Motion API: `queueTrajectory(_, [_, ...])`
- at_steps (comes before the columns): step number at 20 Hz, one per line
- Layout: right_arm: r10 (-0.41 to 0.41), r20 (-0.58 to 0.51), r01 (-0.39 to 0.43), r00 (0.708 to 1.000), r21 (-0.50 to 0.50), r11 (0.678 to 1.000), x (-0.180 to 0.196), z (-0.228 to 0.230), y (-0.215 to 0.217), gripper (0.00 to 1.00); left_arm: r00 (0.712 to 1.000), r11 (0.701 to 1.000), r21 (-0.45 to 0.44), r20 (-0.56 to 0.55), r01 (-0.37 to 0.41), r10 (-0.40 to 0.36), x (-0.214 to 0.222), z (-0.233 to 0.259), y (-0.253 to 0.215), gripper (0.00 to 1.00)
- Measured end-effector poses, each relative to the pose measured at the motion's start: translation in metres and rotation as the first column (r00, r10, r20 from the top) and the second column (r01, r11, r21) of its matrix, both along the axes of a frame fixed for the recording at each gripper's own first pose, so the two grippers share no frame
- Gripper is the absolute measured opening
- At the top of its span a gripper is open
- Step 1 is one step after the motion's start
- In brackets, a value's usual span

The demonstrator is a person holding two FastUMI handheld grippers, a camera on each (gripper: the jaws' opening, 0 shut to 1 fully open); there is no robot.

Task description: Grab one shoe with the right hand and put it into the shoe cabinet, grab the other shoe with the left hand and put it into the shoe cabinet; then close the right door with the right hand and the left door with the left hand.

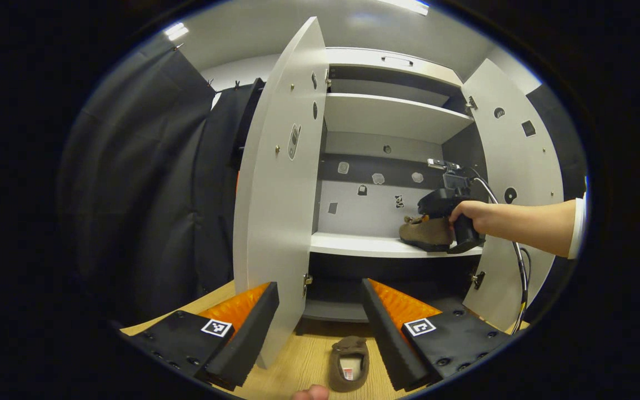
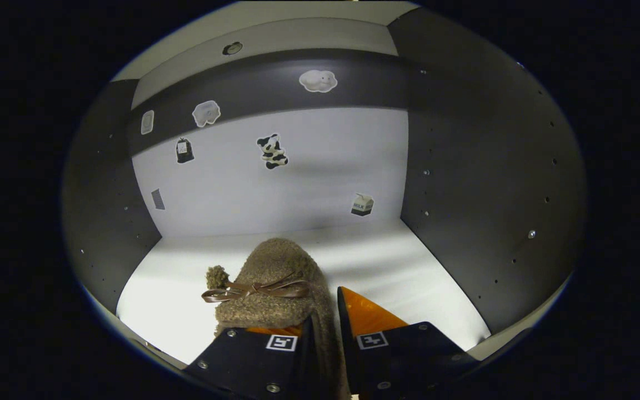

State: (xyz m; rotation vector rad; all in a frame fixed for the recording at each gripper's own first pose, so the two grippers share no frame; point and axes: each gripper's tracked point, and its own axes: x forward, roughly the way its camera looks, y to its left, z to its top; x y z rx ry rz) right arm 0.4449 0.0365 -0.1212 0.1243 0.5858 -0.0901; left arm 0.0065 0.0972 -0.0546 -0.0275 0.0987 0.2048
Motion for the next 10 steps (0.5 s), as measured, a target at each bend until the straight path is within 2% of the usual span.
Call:
queueTrajectory(4, [0.035, -0.019, -0.034, 0.999, 0.022, 0.999, -0.016, 0.007, -0.007, 0.36, 1.0, 1.0, -0.009, -0.011, 0.007, -0.007, 0.006, -0.007, 0.0, 0.96])
queueTrajectory(7, [0.065, -0.004, -0.065, 0.998, -0.004, 0.998, -0.029, 0.021, -0.01, 0.58, 1.0, 1.0, -0.008, -0.003, 0.018, -0.018, 0.008, -0.007, -0.003, 0.97])
queueTrajectory(9, [0.081, 0.034, -0.081, 0.996, 0.001, 0.997, -0.038, 0.039, -0.009, 0.85, 1.0, 1.0, -0.011, -0.002, 0.026, -0.026, 0.01, -0.007, -0.006, 0.96])
queueTrajectory(10, [0.091, 0.044, -0.091, 0.995, 0.0, 0.996, -0.045, 0.046, -0.008, 0.9, 1.0, 0.999, -0.013, -0.002, 0.03, -0.03, 0.01, -0.007, -0.008, 0.97])
